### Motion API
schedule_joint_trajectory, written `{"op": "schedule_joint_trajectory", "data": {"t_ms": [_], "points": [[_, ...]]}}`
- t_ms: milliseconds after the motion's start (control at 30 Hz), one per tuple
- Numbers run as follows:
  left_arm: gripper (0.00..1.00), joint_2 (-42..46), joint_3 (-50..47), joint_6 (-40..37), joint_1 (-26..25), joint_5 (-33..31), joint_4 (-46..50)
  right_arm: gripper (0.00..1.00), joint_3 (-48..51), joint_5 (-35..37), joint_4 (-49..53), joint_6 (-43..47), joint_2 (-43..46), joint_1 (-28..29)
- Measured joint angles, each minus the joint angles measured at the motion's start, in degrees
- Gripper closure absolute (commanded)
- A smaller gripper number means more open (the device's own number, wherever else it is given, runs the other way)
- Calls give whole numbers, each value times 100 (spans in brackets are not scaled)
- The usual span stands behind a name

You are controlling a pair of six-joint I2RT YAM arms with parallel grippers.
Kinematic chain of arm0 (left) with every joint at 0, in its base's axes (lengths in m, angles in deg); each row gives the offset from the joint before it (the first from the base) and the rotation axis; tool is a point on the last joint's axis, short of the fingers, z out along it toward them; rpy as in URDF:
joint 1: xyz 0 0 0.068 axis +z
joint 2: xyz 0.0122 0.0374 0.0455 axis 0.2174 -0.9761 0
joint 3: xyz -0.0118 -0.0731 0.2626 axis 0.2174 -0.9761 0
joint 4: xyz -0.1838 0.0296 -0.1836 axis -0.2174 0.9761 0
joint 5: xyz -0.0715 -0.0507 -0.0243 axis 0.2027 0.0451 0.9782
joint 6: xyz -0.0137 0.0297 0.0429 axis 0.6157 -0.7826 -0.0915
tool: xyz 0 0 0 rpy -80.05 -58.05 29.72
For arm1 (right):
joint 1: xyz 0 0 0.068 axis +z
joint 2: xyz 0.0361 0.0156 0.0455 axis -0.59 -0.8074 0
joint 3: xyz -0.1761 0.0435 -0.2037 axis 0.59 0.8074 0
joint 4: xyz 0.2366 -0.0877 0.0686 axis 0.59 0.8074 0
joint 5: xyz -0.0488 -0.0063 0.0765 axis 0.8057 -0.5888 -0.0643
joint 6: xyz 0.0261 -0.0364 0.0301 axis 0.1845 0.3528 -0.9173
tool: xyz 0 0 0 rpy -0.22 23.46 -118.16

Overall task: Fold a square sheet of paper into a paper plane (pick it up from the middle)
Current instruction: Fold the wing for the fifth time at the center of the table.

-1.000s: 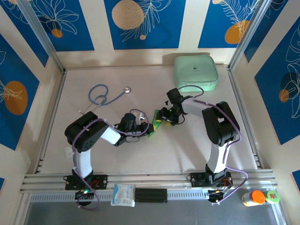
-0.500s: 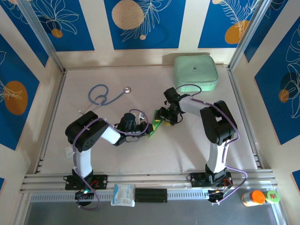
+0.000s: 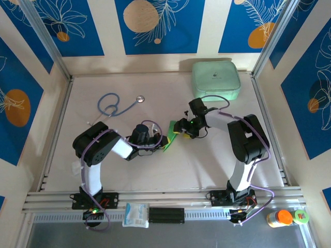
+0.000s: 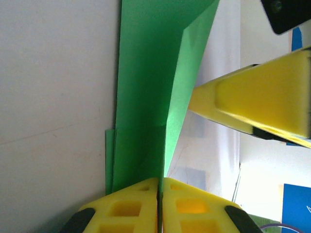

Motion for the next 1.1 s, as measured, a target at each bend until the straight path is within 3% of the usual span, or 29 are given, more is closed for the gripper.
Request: {"op": "schedule_joint_trajectory", "data": {"t_ms": [267,667,1100], "points": [[89,-2,42,-2,2,61,81,48,452,-555,-894,-33,730,-98],[87,0,105,-44,26,179,216,60,339,-1043,-1379,-105,-83,269],[86,31,262,-197,28,321,612,63,136,-898,-1268,-155,-286,291]]}}
